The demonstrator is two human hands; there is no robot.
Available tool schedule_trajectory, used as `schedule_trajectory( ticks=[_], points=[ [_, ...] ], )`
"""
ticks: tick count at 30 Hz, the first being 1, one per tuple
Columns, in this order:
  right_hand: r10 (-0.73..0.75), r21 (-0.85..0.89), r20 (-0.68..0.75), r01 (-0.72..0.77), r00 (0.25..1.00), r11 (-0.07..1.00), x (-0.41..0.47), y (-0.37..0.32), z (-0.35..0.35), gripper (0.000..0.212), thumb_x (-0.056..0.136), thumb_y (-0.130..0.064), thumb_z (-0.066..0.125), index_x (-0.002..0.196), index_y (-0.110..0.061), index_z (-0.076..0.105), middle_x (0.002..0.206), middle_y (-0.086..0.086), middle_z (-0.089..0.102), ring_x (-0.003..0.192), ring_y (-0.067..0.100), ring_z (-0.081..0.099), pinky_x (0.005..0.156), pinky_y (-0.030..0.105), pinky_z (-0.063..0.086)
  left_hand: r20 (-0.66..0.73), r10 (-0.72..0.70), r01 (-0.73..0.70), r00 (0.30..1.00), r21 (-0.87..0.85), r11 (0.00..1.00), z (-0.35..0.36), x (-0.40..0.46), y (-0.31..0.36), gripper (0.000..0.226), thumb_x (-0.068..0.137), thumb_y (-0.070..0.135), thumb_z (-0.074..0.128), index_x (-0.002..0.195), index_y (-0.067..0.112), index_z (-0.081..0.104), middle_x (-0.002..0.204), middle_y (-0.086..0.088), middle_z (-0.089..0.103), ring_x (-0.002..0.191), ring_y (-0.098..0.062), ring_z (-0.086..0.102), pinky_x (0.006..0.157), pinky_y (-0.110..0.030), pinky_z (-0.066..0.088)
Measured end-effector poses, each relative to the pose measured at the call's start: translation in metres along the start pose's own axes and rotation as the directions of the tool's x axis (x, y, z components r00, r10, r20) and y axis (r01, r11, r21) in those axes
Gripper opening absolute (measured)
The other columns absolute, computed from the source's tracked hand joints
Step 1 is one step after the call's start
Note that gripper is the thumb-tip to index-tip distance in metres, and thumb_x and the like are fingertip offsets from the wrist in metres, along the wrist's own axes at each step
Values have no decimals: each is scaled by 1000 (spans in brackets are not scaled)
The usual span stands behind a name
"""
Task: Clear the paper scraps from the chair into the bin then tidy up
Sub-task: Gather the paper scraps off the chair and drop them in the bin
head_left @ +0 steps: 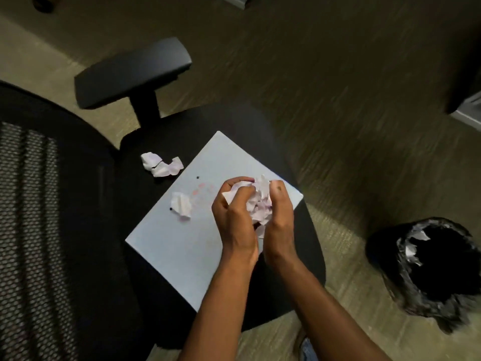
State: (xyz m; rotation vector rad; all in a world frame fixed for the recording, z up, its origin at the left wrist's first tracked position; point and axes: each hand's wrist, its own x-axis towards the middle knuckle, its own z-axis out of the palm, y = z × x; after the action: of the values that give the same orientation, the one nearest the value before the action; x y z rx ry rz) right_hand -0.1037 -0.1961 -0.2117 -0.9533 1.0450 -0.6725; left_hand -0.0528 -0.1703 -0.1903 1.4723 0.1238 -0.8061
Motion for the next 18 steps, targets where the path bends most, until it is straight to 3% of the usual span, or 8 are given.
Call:
schedule_trajectory(
  ticks=[2, 5, 9, 12, 14, 18],
  points=[
    [-6, -20, -148, 3, 989, 1000, 0, -7, -27, 25, 104, -48, 52, 90, -56, 71, 87, -32, 73, 85, -8, 71, 65, 10, 54, 37, 27, -30, 999, 86, 996, 29, -21, -16, 16, 83, 40, 60, 90, 37, 74, 92, 10, 77, 92, -13, 75, 69, -25, 62],
    [11, 10, -320, -9, 947, 1000, 4, -13, -86, 27, 107, -29, 58, 84, -27, 72, 79, -8, 76, 73, 4, 72, 61, 18, 55, 146, 48, -79, 988, 214, 974, 74, -49, -46, 11, 81, 39, 64, 87, 38, 73, 91, 10, 77, 88, -12, 74, 76, -32, 64],
    [31, 29, -492, -19, 870, 999, 8, -19, -182, 25, 104, -27, 62, 82, -19, 66, 74, -2, 73, 70, 9, 70, 61, 26, 55, 259, -74, -32, 963, 382, 924, 135, -88, -102, 12, 88, 44, 70, 98, 38, 69, 99, 8, 76, 92, -10, 74, 84, -40, 63],
    [-16, -59, -614, -26, 789, 998, 8, -20, -260, 24, 105, -27, 61, 84, -16, 65, 76, 0, 73, 72, 12, 69, 63, 32, 56, 337, -121, -78, 934, 522, 849, 182, -119, -148, 8, 93, 46, 66, 99, 39, 64, 97, 10, 74, 89, -6, 71, 76, -27, 57],
    [-34, -97, -671, -43, 740, 994, 6, -18, -312, 23, 106, -29, 60, 88, -16, 67, 85, 8, 75, 80, 20, 71, 75, 43, 60, 391, -153, -124, 908, 596, 793, 213, -138, -176, 6, 95, 38, 66, 101, 37, 63, 97, 10, 73, 87, -7, 69, 69, -17, 50],
    [-154, -317, -697, -109, 700, 942, 1, -5, -404, 23, 106, -30, 58, 92, -15, 67, 81, 3, 72, 75, 16, 66, 75, 47, 57, 479, -244, -219, 843, 720, 658, 265, -158, -229, 10, 93, 24, 69, 101, 29, 65, 83, 12, 64, 71, 0, 58, 54, -2, 40]
  ],
)
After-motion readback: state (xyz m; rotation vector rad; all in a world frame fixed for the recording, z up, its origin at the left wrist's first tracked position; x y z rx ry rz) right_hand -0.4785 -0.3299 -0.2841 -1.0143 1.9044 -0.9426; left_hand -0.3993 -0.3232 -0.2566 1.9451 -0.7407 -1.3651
